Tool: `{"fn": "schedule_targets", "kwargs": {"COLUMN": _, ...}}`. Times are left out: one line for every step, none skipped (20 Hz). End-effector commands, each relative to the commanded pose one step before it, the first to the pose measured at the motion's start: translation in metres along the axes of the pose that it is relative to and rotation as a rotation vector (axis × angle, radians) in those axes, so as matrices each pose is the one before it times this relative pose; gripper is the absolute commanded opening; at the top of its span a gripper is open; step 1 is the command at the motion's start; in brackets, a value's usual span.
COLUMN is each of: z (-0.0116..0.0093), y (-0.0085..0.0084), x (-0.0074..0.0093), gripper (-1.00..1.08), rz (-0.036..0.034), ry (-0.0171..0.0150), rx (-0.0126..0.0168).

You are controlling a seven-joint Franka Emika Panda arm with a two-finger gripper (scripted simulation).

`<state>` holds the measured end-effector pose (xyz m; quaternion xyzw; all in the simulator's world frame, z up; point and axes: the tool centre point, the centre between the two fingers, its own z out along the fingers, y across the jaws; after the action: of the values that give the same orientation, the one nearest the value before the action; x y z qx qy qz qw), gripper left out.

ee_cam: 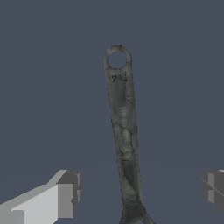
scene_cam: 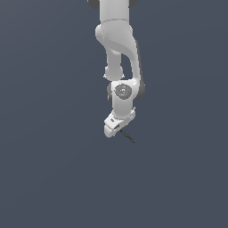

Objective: Pick up the object and move it to a goal position.

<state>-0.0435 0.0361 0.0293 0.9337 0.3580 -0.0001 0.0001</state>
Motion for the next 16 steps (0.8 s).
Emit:
{"fn": "schedule_targets", "kwargs": {"z": 0.01158, "y": -0.00036, "x": -0.00027, "gripper": 1.0, "rz": -0.00142, "ry": -0.00002, "rx": 0.00005}}
{"fn": "schedule_targets", "kwargs": {"z": 0.0033, "y": 0.00019, "x": -0.00005, "gripper": 1.0, "rz": 0.0, "ry": 0.0, "rx": 0.0}}
{"fn": "schedule_targets", "kwargs": {"z": 0.00256, "y": -0.00002, "x": 0.0002, "gripper": 1.0, "rz": -0.00048, "ry": 0.00009, "rx": -0.00006}}
{"fn": "schedule_targets", "kwargs": {"z": 0.00198, "y": 0.00019, "x": 0.0001, "gripper": 1.0, "rz": 0.0, "ry": 0.0, "rx": 0.0}}
{"fn": "schedule_targets", "kwargs": {"z": 0.00137, "y": 0.00017, "x": 0.00012, "gripper": 1.0, "rz": 0.0, "ry": 0.0, "rx": 0.0}}
{"fn": "schedule_targets", "kwargs": {"z": 0.0008, "y": 0.00011, "x": 0.0001, "gripper": 1.0, "rz": 0.0, "ry": 0.0, "rx": 0.0}}
{"fn": "schedule_targets", "kwargs": {"z": 0.00026, "y": 0.00004, "x": 0.00004, "gripper": 1.0, "rz": 0.0, "ry": 0.0, "rx": 0.0}}
{"fn": "schedule_targets", "kwargs": {"z": 0.0, "y": 0.0, "x": 0.0, "gripper": -1.0, "rz": 0.0, "ry": 0.0, "rx": 0.0}}
{"fn": "schedule_targets", "kwargs": {"z": 0.0, "y": 0.0, "x": 0.0, "gripper": -1.0, "rz": 0.0, "ry": 0.0, "rx": 0.0}}
{"fn": "schedule_targets", "kwargs": {"z": 0.0, "y": 0.0, "x": 0.0, "gripper": -1.0, "rz": 0.0, "ry": 0.0, "rx": 0.0}}
{"fn": "schedule_targets", "kwargs": {"z": 0.0, "y": 0.0, "x": 0.0, "gripper": -1.0, "rz": 0.0, "ry": 0.0, "rx": 0.0}}
{"fn": "schedule_targets", "kwargs": {"z": 0.0, "y": 0.0, "x": 0.0, "gripper": -1.0, "rz": 0.0, "ry": 0.0, "rx": 0.0}}
{"fn": "schedule_targets", "kwargs": {"z": 0.0, "y": 0.0, "x": 0.0, "gripper": -1.0, "rz": 0.0, "ry": 0.0, "rx": 0.0}}
{"fn": "schedule_targets", "kwargs": {"z": 0.0, "y": 0.0, "x": 0.0, "gripper": -1.0, "rz": 0.0, "ry": 0.0, "rx": 0.0}}
{"fn": "schedule_targets", "kwargs": {"z": 0.0, "y": 0.0, "x": 0.0, "gripper": -1.0, "rz": 0.0, "ry": 0.0, "rx": 0.0}}
{"fn": "schedule_targets", "kwargs": {"z": 0.0, "y": 0.0, "x": 0.0, "gripper": -1.0, "rz": 0.0, "ry": 0.0, "rx": 0.0}}
